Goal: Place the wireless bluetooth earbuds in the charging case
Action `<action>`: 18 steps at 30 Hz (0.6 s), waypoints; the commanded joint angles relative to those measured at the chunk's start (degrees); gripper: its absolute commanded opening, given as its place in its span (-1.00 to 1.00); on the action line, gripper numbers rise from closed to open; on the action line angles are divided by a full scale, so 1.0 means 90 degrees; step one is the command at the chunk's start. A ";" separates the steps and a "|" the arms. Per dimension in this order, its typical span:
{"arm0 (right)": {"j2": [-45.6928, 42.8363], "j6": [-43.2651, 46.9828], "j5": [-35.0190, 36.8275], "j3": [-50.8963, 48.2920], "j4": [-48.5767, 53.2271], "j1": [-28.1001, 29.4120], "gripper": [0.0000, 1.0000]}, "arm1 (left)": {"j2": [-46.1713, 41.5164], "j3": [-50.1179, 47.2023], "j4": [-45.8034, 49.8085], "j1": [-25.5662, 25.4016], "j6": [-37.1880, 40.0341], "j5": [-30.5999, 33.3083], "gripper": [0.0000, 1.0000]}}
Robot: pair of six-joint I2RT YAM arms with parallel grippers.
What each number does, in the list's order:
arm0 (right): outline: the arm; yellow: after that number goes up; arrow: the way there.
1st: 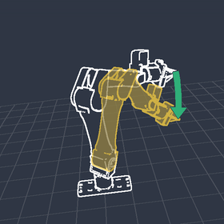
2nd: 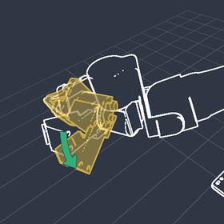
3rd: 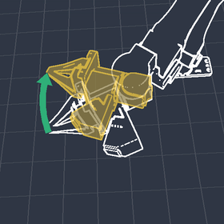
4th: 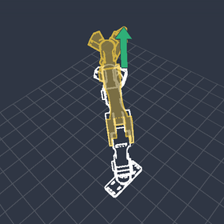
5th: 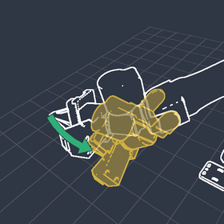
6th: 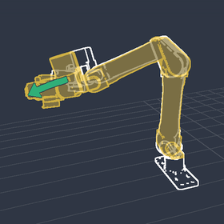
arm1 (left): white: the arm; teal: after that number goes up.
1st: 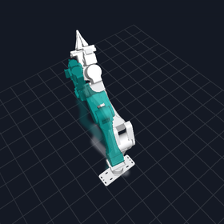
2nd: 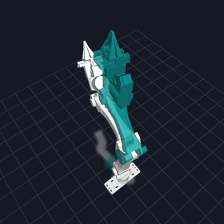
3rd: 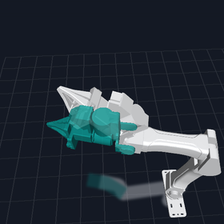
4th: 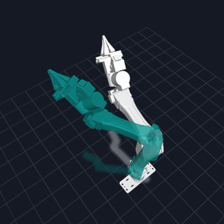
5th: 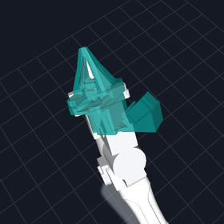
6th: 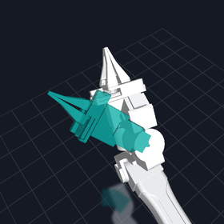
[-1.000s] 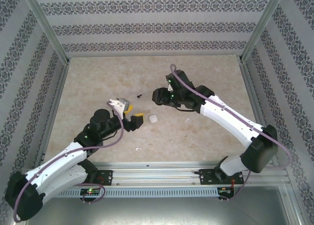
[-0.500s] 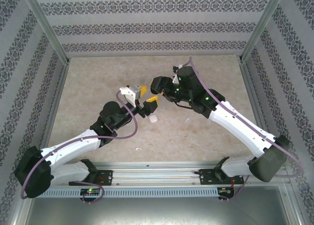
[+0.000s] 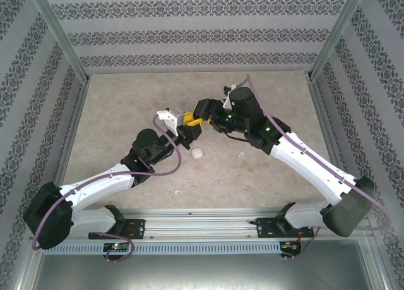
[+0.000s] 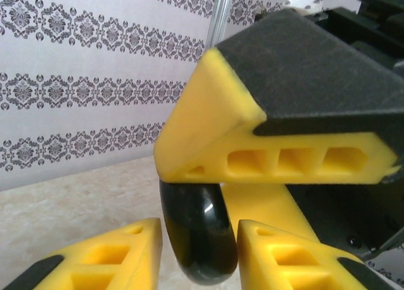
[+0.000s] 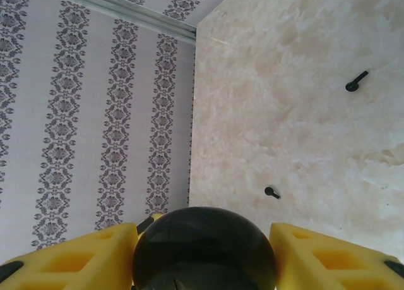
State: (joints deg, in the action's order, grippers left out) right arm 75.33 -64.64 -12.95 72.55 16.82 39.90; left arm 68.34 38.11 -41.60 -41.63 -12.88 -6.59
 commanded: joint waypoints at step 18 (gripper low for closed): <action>-0.0567 0.1283 -0.1021 0.0112 -0.0009 -0.0544 0.43 | -0.0545 0.0480 0.0933 0.0487 -0.0364 -0.1029 -1.00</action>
State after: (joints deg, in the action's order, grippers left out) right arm 73.63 -59.75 -17.82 72.10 16.08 37.82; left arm 66.78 39.72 -38.11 -39.33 -15.05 -11.68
